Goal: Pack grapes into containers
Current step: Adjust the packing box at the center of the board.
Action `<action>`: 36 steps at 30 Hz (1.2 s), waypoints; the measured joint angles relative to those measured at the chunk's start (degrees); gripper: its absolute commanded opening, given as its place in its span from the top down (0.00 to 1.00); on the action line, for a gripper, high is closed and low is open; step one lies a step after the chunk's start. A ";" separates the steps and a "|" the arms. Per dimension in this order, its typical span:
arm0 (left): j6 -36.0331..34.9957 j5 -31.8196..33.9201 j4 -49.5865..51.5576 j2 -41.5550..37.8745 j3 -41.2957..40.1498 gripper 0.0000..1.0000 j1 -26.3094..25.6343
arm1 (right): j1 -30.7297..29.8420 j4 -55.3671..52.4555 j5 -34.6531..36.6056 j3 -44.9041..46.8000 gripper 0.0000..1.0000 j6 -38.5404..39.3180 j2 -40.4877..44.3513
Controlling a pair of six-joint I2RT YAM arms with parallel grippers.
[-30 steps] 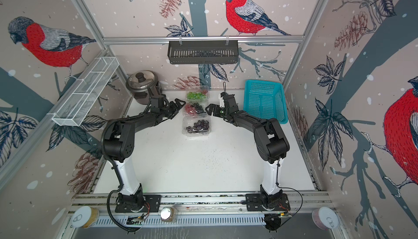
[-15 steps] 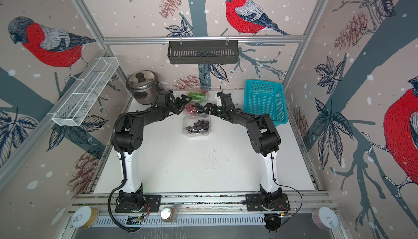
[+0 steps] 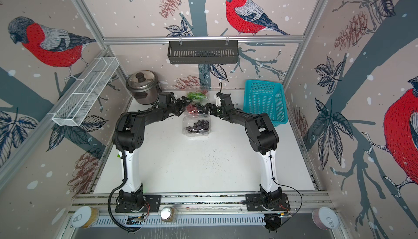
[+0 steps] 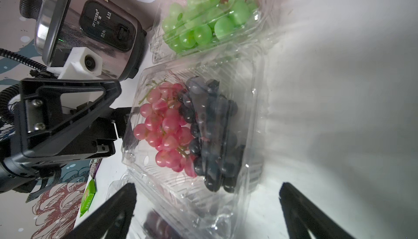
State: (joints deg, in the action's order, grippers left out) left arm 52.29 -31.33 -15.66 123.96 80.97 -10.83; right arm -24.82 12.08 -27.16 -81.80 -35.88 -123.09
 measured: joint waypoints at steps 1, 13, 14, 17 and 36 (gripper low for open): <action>-0.02 0.00 0.00 0.00 0.00 0.03 0.13 | -0.07 0.04 -0.22 -0.20 0.00 -0.20 -0.07; -0.39 -0.22 0.81 -0.35 0.00 0.03 0.81 | -0.81 1.92 -2.43 -0.44 0.00 -0.42 -0.37; -0.46 -0.33 0.94 -0.42 0.00 0.03 0.83 | -0.76 2.14 -2.51 -0.31 0.00 -0.44 -0.37; -0.70 -0.57 1.36 -0.55 0.00 0.03 0.92 | -0.76 2.58 -2.82 0.04 0.00 -1.03 -0.35; -1.88 -1.22 2.75 -0.92 -0.28 0.03 0.96 | 0.52 3.19 -3.76 0.85 0.00 -1.49 -0.31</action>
State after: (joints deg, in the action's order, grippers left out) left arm 50.41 -32.56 -12.91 123.04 80.68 -9.87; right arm -24.29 15.27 -30.92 -80.95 -37.36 -123.39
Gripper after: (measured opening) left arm 0.972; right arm 0.995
